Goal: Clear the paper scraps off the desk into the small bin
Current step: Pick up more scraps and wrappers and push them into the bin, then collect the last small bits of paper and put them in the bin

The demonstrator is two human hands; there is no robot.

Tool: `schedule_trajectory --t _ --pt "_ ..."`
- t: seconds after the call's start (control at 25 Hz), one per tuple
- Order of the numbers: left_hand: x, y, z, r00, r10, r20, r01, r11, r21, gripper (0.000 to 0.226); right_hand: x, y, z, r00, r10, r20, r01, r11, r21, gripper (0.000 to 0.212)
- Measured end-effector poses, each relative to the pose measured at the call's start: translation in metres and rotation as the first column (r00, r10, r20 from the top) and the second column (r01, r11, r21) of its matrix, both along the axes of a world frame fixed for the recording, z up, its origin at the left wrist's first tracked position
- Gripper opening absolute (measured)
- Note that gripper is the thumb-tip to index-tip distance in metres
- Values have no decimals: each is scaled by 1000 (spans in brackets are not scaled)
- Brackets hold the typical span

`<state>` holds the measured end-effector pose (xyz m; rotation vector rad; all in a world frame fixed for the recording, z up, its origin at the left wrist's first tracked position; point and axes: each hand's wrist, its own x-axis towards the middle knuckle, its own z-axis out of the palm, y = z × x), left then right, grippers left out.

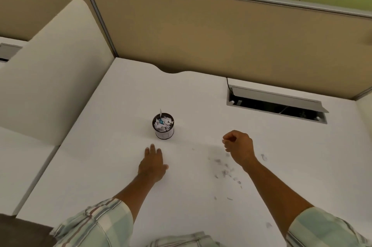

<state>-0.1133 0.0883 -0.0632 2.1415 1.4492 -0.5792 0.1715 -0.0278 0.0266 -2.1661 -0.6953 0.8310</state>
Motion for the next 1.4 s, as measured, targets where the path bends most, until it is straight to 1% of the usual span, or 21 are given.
schedule_trajectory --t 0.16,0.32,0.48,0.56,0.6,0.68,0.8,0.92,0.96,1.08,1.12,1.2,1.24,1.32,1.4 --pt "28 -43 6 999 -40 20 39 998 44 72 50 -88 -13 992 -117 36 120 988 -94 17" --pt "61 -83 6 994 -104 39 102 994 40 76 86 -163 -25 977 -200 74 211 957 -199 18" --pt "88 -119 6 985 -149 84 149 989 16 84 103 -219 -47 973 -219 68 229 921 -315 11" --pt "97 -137 6 975 -191 112 188 982 34 84 102 -244 -61 973 -222 58 227 901 -368 11" --pt "102 -146 6 970 -211 121 207 977 48 82 99 -255 -68 974 -218 55 222 895 -386 11" --pt "109 -161 6 966 -219 138 213 976 53 72 92 -266 -81 980 -198 31 195 904 -380 17" --pt "118 -174 4 969 -142 200 148 989 -13 54 81 -255 -92 988 -151 34 154 927 -341 22" --pt "132 -179 4 965 -60 253 78 995 -61 22 69 -221 -93 992 -112 53 123 936 -329 18" --pt "139 -181 4 965 -38 261 57 996 -67 15 66 -209 -93 995 -91 45 101 940 -327 16" --pt "158 -179 0 957 79 281 -49 992 -112 17 56 -173 -93 1000 29 10 -25 943 -331 13" --pt "162 -177 -2 945 151 291 -113 983 -144 17 53 -164 -96 996 90 -12 -89 943 -321 15" --pt "168 -167 -4 867 360 345 -270 921 -282 10 50 -153 -91 984 159 -74 -174 944 -281 17" --pt "169 -162 -1 815 446 370 -326 881 -344 12 50 -151 -87 982 133 -134 -164 954 -251 15" --pt "168 -153 9 743 531 407 -371 833 -410 15 58 -157 -80 971 -4 -238 -46 978 -203 12" --pt "162 -144 15 682 609 405 -426 781 -456 12 70 -170 -71 959 -141 -246 82 968 -235 10"
